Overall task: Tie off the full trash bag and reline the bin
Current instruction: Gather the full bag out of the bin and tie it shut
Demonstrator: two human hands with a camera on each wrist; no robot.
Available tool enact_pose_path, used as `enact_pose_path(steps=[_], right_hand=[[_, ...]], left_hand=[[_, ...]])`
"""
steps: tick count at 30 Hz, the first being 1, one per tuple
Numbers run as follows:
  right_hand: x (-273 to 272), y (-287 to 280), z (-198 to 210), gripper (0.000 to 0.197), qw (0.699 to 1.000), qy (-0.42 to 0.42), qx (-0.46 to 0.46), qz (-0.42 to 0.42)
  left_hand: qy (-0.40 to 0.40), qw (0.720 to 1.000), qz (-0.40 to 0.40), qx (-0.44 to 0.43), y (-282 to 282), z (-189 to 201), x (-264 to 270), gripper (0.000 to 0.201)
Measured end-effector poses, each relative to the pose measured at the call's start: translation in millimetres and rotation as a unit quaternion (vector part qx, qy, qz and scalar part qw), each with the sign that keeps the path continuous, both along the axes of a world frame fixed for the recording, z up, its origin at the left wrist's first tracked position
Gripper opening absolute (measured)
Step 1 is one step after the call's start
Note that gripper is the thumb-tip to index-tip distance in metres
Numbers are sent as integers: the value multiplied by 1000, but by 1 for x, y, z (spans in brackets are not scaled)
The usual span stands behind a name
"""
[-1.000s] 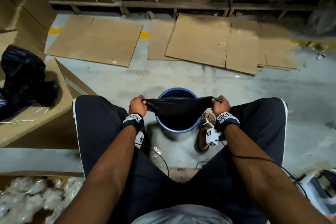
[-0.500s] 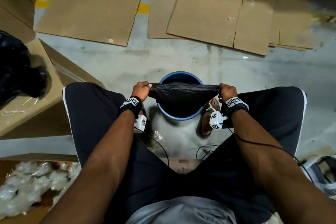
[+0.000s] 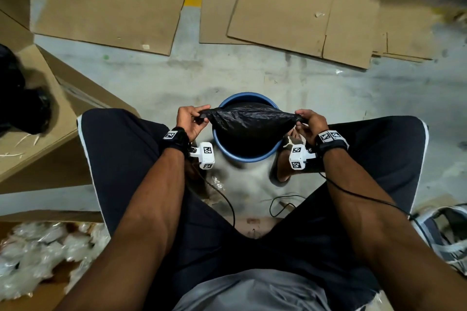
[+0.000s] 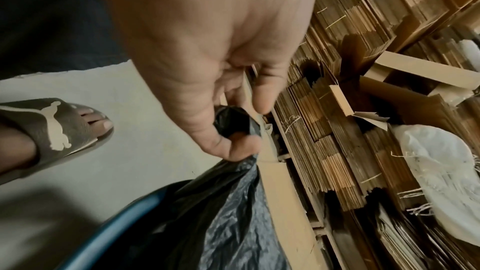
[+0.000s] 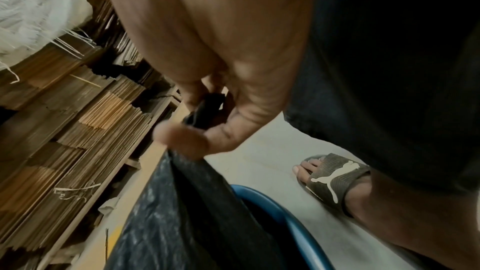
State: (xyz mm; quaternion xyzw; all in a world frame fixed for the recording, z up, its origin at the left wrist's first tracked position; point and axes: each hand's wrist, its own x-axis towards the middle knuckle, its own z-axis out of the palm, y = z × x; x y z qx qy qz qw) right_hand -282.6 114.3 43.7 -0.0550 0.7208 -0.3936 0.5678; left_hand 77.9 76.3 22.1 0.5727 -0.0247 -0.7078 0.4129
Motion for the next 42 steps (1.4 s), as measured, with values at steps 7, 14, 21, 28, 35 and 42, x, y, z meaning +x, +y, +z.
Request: enact_pose_path(steps=[7,14,21,28,35,42], right_hand=[[1,2,4,45,988,66,-67,121],[1,15,-2,22,859,371,-118,333],[1,11,-6,13,874,381,-88,290],[11,-3,-11,12,981,176,8,86],[20,-7,-23,6,996,11,63,-63],[14,-8,-16,22,990,-116,-27,-71]], left_hand=[[-259,950,-145,-95,3,-11,-3,51],[-588,683,-371,-223,10,-1,2,50],[-590,657,-404,-238,12,-4,5,28],[-521,775,-345,-87,5,-13,-8,26],[-246,964,-10,98,7,-20,-21,12],[-29,998,54,12,12,-4,-21,12]])
